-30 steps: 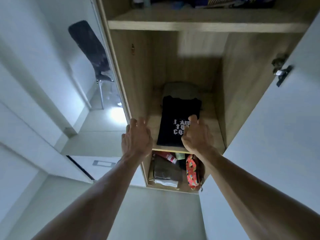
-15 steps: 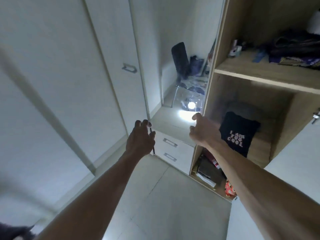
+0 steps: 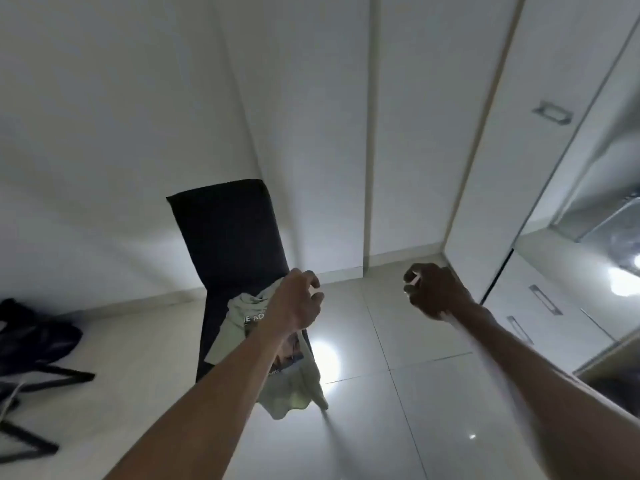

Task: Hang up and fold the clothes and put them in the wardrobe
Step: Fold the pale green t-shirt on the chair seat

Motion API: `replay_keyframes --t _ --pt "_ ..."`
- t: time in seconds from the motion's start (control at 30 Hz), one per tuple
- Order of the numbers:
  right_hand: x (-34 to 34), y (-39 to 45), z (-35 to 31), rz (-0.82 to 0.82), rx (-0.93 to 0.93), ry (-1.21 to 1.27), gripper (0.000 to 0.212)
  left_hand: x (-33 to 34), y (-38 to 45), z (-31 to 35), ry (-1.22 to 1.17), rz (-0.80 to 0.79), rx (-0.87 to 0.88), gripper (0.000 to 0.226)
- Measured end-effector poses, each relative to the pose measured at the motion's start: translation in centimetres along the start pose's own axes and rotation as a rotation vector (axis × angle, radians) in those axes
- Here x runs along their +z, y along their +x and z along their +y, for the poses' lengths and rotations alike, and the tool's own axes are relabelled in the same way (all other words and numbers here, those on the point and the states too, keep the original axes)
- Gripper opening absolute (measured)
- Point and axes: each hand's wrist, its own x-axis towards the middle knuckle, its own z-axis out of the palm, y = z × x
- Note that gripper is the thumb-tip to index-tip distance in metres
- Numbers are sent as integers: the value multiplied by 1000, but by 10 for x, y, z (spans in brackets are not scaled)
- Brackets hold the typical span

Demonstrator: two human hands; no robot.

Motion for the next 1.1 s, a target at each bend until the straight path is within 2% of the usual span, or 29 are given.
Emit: replay_keyframes --t 0.2,0.3,0.5,0.73,0.97,1.03,1.1 --pt "56 16 -110 -94 -201 -74 14 -49 -38 -137 -15 86 -210 13" --pt "94 31 -161 -143 -262 -103 16 -66 -43 -198 -14 77 -294 10" --pt "185 65 -237 -216 -256 -171 22 -73 -23 -309 -30 3 -338 11" --pt "277 104 -264 -326 -150 -191 24 -41 30 -398 -46 -181 -357 8" --pt "350 206 -263 -343 -120 -179 26 20 121 -440 -115 -283 -356 7" --pt "374 242 -262 -335 -137 -201 23 43 150 -454 -101 -306 -370 17" --pt "398 276 -258 -335 -151 -210 29 62 179 -467 -98 -321 -397 25"
